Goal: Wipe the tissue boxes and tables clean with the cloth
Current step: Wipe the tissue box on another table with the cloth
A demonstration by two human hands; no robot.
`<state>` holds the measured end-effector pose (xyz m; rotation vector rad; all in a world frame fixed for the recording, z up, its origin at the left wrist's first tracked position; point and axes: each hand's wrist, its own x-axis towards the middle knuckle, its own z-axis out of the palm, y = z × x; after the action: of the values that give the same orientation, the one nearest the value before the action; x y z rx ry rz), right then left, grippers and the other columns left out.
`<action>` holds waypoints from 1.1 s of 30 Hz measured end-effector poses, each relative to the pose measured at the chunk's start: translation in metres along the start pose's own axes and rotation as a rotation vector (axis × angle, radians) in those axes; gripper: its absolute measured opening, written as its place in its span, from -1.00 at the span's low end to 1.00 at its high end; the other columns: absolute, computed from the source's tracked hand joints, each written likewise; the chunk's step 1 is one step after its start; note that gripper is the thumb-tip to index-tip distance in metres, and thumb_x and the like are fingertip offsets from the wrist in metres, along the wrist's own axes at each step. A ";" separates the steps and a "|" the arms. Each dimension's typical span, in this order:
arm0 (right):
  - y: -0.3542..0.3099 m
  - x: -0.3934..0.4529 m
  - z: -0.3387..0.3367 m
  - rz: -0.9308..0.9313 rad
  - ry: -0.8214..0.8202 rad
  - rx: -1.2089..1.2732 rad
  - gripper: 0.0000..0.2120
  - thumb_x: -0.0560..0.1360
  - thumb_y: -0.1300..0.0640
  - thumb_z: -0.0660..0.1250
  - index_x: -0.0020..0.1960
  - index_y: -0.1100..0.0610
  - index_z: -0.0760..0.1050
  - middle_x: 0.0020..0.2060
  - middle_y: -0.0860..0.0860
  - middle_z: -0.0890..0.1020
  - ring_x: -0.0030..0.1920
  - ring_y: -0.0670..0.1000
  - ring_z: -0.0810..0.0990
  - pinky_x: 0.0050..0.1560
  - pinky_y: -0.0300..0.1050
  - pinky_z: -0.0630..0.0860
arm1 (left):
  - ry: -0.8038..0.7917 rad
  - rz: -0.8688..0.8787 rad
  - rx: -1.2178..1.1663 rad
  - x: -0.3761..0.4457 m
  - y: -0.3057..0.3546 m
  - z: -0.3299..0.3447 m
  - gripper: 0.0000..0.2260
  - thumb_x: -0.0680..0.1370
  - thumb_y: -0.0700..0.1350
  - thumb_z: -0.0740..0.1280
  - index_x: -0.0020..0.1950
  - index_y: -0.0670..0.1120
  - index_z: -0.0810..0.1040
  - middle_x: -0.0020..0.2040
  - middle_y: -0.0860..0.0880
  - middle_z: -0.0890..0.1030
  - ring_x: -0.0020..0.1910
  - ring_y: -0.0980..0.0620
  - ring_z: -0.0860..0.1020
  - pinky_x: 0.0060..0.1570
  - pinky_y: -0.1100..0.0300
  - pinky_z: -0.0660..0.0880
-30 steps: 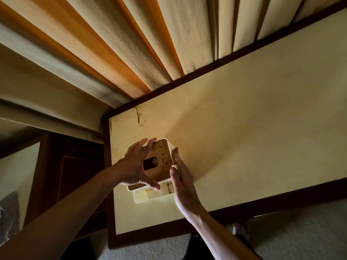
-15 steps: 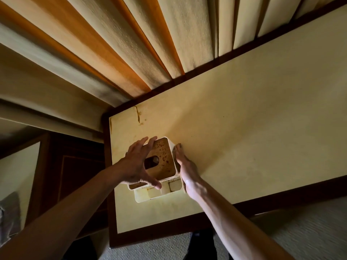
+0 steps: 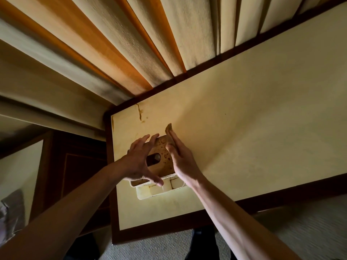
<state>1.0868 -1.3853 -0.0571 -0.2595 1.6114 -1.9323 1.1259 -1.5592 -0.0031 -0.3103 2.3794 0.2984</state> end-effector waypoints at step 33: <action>0.014 0.021 -0.006 0.242 -0.055 0.218 -0.45 0.59 -0.18 0.21 0.54 -0.11 0.20 0.51 -0.06 0.29 0.47 -0.04 0.30 0.46 0.11 0.28 | 0.014 -0.019 -0.009 -0.004 0.001 0.000 0.30 0.04 0.42 0.58 0.51 0.39 -0.27 0.62 0.13 -0.13 0.58 -0.13 -0.10 0.44 -0.33 0.19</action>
<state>1.0718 -1.3930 -0.0765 -0.0267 1.3174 -1.8754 1.1287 -1.5573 0.0001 -0.3396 2.3887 0.2988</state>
